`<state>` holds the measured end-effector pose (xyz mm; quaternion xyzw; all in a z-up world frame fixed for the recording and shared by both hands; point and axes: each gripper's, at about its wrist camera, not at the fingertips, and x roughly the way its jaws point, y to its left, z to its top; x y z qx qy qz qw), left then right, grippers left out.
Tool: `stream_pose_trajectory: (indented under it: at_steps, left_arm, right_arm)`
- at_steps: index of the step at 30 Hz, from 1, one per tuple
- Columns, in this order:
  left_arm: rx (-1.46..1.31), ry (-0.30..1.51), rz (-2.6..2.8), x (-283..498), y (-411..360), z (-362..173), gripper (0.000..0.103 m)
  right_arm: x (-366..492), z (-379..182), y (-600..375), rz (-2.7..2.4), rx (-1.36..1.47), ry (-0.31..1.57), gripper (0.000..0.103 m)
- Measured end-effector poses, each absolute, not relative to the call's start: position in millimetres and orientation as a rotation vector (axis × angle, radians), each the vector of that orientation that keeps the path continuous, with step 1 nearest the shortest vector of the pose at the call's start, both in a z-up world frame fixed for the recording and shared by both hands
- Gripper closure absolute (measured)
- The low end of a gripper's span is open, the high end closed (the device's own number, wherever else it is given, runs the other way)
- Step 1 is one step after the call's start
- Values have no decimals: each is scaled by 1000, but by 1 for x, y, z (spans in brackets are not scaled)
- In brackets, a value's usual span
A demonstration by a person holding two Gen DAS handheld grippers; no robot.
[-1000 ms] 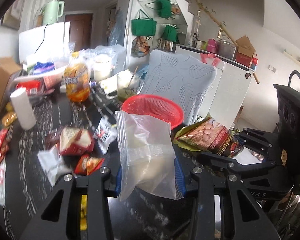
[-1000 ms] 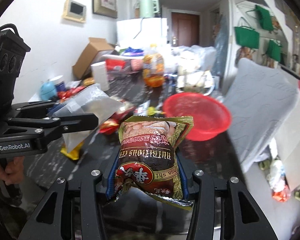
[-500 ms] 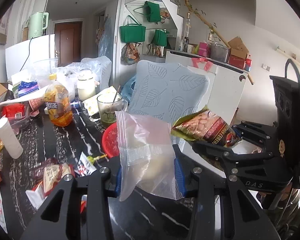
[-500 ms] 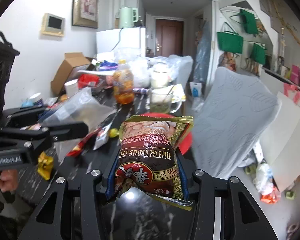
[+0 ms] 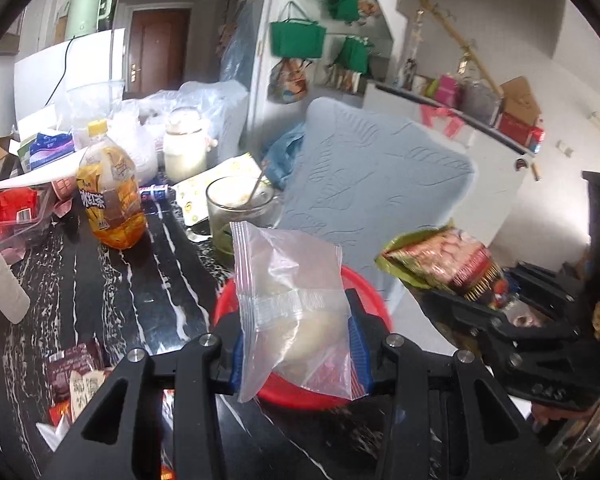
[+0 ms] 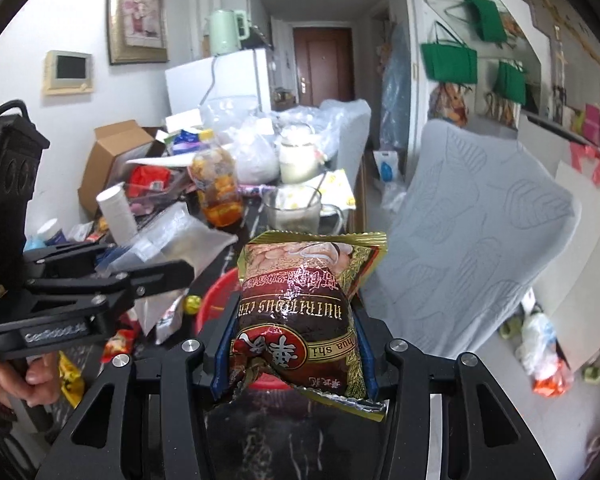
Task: Organize snacks
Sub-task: 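Lift and carry both held bags over the red mesh basket, then open left tool dropping zip bag while right tool drops cereal bag into basket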
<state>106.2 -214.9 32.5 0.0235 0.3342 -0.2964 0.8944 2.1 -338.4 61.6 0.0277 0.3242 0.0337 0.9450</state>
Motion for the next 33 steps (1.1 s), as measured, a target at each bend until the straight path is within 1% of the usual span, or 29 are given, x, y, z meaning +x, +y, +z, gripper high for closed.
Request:
stream_pose_trajectory:
  at_steps: [10,18,20,22,23,24,26,33]
  left_arm:
    - [132,683,-575,133,-245,4,63]
    - [182,730,-510,147,-255,-9,61]
    - [202,739,-495,149,-256,-12,60]
    - [227,741,-464,148,-258,-13,47]
    - [233,732,-452,147,-257,-13,33]
    - [235,714,-446,144,-255,-11,23]
    - [240,680,-438,140,-253,-6,22]
    - [198,679,-450,137,-241,10,22]
  right_arm:
    - [36,34,-350,22,24,692,55]
    - [53,16,-350,12,-6,733,54]
    - [55,14,-349,14,-3,743,52]
    - [55,13,-351,1,1,751,52]
    - [54,13,-353,-3,0,749,51]
    - [55,13,-353,-4,1,746,49]
    - [55,14,-355,-12,7,750,38]
    - [53,27,-353,-21,15,749,37]
